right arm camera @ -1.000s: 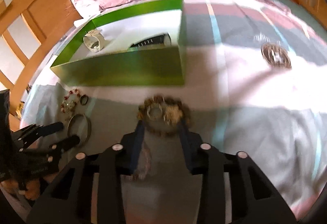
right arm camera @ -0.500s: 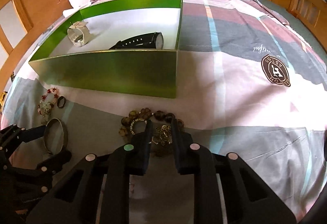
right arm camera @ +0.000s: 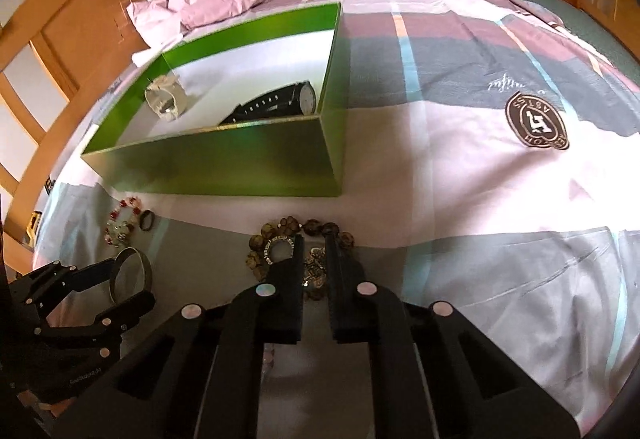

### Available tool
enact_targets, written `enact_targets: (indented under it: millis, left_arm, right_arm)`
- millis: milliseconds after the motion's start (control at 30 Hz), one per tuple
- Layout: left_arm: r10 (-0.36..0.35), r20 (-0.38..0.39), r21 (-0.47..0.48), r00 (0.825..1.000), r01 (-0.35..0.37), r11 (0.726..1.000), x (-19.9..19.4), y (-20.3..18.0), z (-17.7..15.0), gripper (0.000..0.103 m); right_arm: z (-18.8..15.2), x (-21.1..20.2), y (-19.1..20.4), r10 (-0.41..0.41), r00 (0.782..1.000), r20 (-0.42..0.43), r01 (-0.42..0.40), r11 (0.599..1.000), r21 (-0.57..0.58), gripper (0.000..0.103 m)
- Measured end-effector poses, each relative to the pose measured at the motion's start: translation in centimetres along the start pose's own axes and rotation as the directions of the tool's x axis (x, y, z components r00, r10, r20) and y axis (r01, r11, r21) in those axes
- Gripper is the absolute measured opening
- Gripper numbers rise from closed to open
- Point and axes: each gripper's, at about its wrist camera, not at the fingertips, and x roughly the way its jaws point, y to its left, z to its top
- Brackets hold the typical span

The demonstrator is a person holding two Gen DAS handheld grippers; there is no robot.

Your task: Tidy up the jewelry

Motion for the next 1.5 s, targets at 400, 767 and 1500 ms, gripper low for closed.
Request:
enact_targets:
  millis: [400, 767, 1500]
  left_arm:
    - [-0.004, 0.003, -0.018, 1.0, 0.004, 1.0, -0.3, 0.8, -0.1, 0.06]
    - [-0.007, -0.005, -0.008, 1.0, 0.006, 1.0, 0.0, 0.5, -0.1, 0.06]
    - [0.021, 0.169, 0.007, 0.985, -0.022, 1.0, -6.7, 2.0, 5.4, 0.06]
  right_arm:
    - [0.2, -1.1, -1.5, -0.017, 0.999, 0.028, 0.015, 0.999, 0.048, 0.003]
    - [-0.1, 1.4, 0.6, -0.068, 0.997, -0.04, 0.066, 0.997, -0.032, 0.038]
    - [4.4, -6.3, 4.0, -0.04, 0.99, 0.135, 0.055, 0.993, -0.106, 0.026]
